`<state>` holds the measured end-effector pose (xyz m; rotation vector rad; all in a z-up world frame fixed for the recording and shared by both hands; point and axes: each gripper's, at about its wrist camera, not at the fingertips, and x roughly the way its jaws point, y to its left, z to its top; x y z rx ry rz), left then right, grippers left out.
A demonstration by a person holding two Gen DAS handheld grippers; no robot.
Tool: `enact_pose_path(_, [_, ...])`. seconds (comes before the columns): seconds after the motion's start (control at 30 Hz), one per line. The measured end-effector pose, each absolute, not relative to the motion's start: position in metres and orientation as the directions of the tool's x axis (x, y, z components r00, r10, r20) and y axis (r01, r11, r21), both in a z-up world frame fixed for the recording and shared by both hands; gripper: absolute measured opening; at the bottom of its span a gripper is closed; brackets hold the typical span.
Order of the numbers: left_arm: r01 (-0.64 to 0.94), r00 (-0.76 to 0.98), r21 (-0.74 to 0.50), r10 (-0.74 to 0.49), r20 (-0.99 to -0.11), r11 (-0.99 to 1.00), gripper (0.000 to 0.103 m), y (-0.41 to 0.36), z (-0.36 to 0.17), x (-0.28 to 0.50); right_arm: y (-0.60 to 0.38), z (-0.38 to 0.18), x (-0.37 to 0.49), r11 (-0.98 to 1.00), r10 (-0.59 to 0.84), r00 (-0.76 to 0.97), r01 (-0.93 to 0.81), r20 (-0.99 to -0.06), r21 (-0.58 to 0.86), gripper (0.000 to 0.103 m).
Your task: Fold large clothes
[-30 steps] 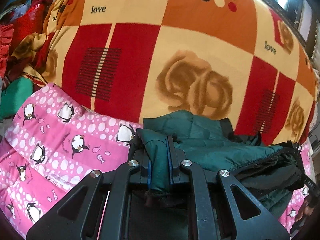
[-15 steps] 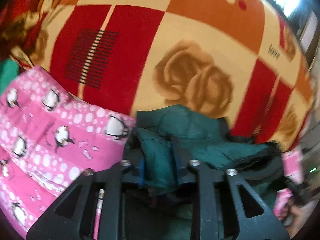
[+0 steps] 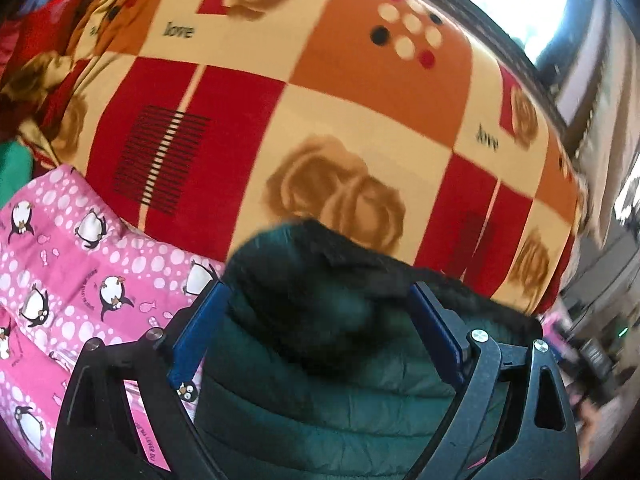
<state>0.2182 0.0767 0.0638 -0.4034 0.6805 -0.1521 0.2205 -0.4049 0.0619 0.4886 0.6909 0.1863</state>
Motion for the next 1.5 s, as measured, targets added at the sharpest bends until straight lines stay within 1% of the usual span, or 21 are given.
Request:
enact_pose_path(0.07, [0.013,0.759,-0.370,-0.250,-0.601,0.929,0.091,0.064,0.055,0.220,-0.401,0.069,0.218,0.875,0.322,0.769,-0.019,-0.552,0.484,0.075])
enact_pose_path(0.13, [0.002,0.742,-0.313,-0.211,-0.637,0.950,0.091,0.050,0.044,0.227,-0.383,0.071,0.221,0.898,0.335,0.740,-0.062,-0.584,0.437,0.075])
enact_pose_path(0.2, [-0.013,0.722,-0.260,-0.170,-0.670,0.966,0.091,0.039,0.033,0.234,-0.355,0.059,0.229,0.919,0.345,0.687,-0.109,-0.640,0.378,0.075])
enact_pose_path(0.27, [-0.027,0.698,-0.213,-0.134,-0.703,0.977,0.091,0.031,0.023,0.243,-0.337,0.045,0.237,0.929,0.347,0.654,-0.139,-0.672,0.344,0.075])
enact_pose_path(0.33, [-0.046,0.669,-0.151,-0.082,-0.738,0.988,0.091,0.024,0.010,0.255,-0.317,0.027,0.248,0.947,0.316,0.632,-0.161,-0.708,0.279,0.075])
enact_pose_path(0.47, [-0.063,0.630,-0.090,-0.030,-0.776,0.994,0.091,0.018,-0.009,0.277,-0.294,-0.006,0.279,0.977,0.214,0.594,-0.138,-0.775,0.164,0.075])
enact_pose_path(0.73, [-0.085,0.597,-0.126,-0.050,-0.800,0.988,0.096,0.024,-0.032,0.301,-0.310,-0.043,0.317,0.975,0.204,0.564,-0.047,-0.800,0.215,0.075])
enact_pose_path(0.83, [-0.078,0.598,-0.114,-0.045,-0.800,0.990,0.096,0.026,-0.034,0.301,-0.307,-0.038,0.314,0.979,0.192,0.567,-0.053,-0.801,0.197,0.075])
enact_pose_path(1.0, [-0.080,0.601,-0.109,-0.039,-0.798,0.991,0.096,0.026,-0.037,0.301,-0.312,-0.005,0.293,0.964,0.240,0.606,-0.054,-0.758,0.262,0.075])
enact_pose_path(1.07, [-0.083,0.602,-0.100,-0.030,-0.798,0.992,0.097,0.022,-0.037,0.300,-0.307,0.003,0.291,0.966,0.240,0.614,-0.077,-0.752,0.246,0.075])
enact_pose_path(1.17, [-0.083,0.599,-0.088,-0.021,-0.801,0.993,0.097,0.019,-0.037,0.301,-0.304,-0.004,0.301,0.977,0.201,0.604,-0.072,-0.771,0.199,0.075])
enact_pose_path(1.23, [-0.083,0.595,-0.086,-0.020,-0.804,0.993,0.098,0.017,-0.037,0.302,-0.305,-0.022,0.310,0.980,0.181,0.574,-0.036,-0.798,0.196,0.075])
enact_pose_path(1.3, [-0.087,0.588,-0.080,-0.014,-0.809,0.993,0.099,0.014,-0.037,0.304,-0.307,-0.037,0.314,0.977,0.188,0.564,-0.025,-0.804,0.211,0.076])
enact_pose_path(1.4, [-0.089,0.577,-0.074,-0.009,-0.816,0.993,0.100,0.012,-0.037,0.305,-0.298,-0.039,0.319,0.984,0.163,0.565,-0.030,-0.809,0.177,0.076])
enact_pose_path(1.5, [-0.087,0.565,-0.088,-0.023,-0.825,0.992,0.100,0.013,-0.033,0.303,-0.301,-0.024,0.308,0.978,0.190,0.573,-0.041,-0.797,0.203,0.076])
